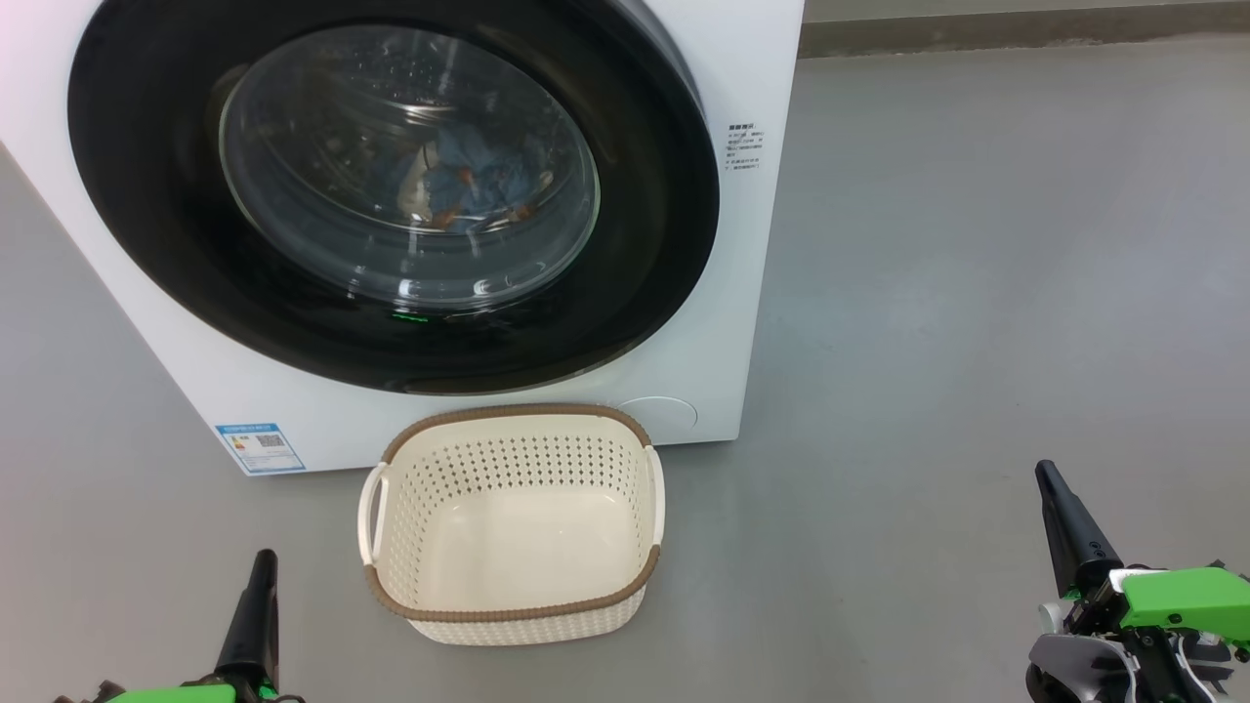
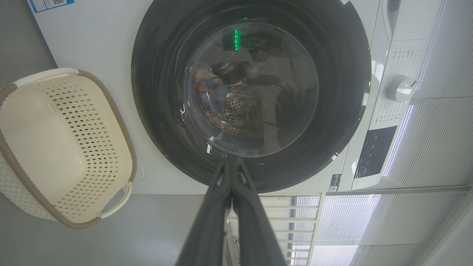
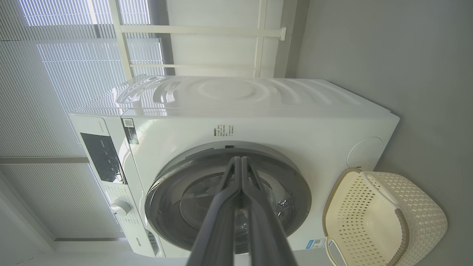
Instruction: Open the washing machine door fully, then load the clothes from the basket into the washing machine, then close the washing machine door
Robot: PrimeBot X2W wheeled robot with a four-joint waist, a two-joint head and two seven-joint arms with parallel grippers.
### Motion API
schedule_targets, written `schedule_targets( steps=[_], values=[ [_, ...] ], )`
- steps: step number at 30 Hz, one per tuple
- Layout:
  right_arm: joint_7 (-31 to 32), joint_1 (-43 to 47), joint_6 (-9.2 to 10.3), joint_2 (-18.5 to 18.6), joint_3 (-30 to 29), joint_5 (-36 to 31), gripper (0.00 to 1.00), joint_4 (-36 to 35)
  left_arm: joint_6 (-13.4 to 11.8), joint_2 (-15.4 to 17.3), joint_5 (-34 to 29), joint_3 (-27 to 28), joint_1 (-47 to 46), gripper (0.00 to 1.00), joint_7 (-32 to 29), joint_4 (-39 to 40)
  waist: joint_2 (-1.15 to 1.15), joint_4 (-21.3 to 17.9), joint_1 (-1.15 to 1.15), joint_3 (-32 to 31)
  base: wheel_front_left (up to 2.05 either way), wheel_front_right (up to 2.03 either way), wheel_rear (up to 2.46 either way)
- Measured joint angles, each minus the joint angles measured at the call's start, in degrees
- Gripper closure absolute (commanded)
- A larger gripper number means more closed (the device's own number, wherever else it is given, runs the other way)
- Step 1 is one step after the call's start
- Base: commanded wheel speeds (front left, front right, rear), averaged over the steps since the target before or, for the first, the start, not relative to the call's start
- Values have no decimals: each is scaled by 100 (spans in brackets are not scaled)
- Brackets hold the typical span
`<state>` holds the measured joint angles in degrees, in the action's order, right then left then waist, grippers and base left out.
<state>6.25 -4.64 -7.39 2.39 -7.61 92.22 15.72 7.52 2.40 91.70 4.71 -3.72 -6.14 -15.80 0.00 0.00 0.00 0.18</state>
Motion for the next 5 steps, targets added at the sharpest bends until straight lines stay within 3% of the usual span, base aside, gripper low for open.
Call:
schedule_targets(
  steps=[5],
  values=[
    [0, 0, 0, 0, 0, 0, 100, 0, 0, 0, 0, 0, 0, 100, -1, 0, 0, 0, 0, 0, 0, 0, 0]
  ],
)
